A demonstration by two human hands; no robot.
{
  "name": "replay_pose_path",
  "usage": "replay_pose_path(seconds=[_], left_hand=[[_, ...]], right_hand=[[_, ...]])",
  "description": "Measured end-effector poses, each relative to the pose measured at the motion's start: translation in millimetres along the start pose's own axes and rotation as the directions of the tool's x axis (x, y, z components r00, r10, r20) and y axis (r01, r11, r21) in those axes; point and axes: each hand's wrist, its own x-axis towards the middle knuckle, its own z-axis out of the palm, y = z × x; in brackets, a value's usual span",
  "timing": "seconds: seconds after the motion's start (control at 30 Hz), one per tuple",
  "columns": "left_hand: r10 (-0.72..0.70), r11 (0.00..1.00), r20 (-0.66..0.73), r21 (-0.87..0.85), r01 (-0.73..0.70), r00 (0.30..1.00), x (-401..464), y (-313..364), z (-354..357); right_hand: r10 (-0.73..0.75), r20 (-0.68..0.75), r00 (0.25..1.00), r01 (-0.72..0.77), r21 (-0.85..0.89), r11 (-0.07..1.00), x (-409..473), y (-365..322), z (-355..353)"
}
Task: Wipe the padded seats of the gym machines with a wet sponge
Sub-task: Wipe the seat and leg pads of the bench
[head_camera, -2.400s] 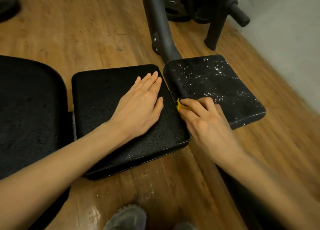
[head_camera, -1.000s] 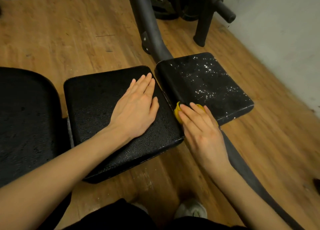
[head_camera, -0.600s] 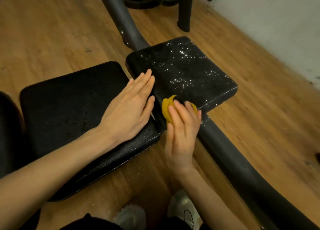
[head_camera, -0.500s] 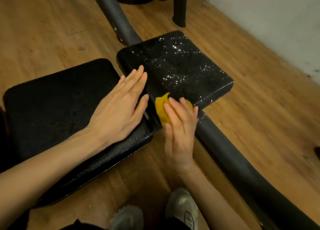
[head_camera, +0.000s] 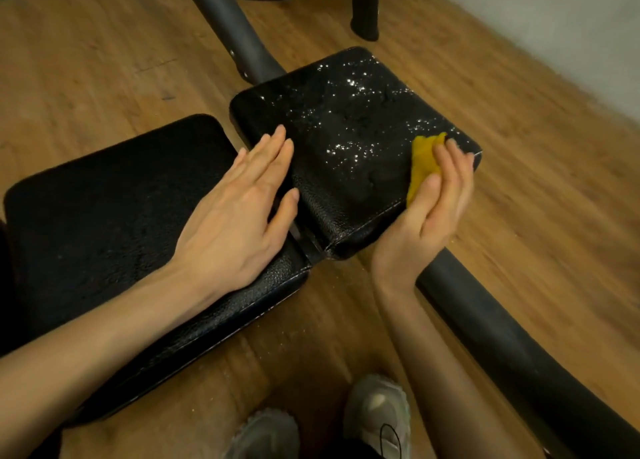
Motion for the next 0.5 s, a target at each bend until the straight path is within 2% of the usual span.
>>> replay_pose_path(seconds=[0.03,0.07,0.17,0.23,0.3,0.4,0.47,0.5], left_hand=[[-0.002,1.0,0.002,-0.002,0.002,1.0,0,1,0],[-0.006,1.0,-0.001,-0.004,0.006,1.0,0,1,0],[-0.002,1.0,0.002,-0.007,0.002,1.0,0,2,0],[-0.004,1.0,0.002,-0.008,0.004,1.0,0,1,-1],[-0.01,1.0,0.009,-0.017,0.01,1.0,0,2,-2],[-0.013,1.0,0.003,-0.021,0.013,1.0,0,2,-3],[-0.015,1.0,-0.002,-0.018,0.015,1.0,-1,3,-3],[-0.016,1.0,-0.007,-0.015,0.016,1.0,-1,3,-2]], right_hand=[[0.031,-0.024,0.999,-0.032,-0.016,0.999,-2,-5,2],[0.028,0.011,1.0,-0.027,-0.025,0.999,-12,-13,3],[-0.153,0.265,0.952,0.169,-0.041,0.985,-57,-29,-8],[-0.208,0.366,0.907,0.236,-0.034,0.971,-41,-23,-17],[-0.161,0.386,0.908,0.21,-0.087,0.974,2,-14,-20],[-0.086,0.343,0.935,0.176,-0.241,0.955,44,-15,-19],[-0.059,0.425,0.903,0.227,-0.355,0.907,29,-29,-13],[-0.077,0.504,0.86,0.298,-0.374,0.878,16,-36,-11]])
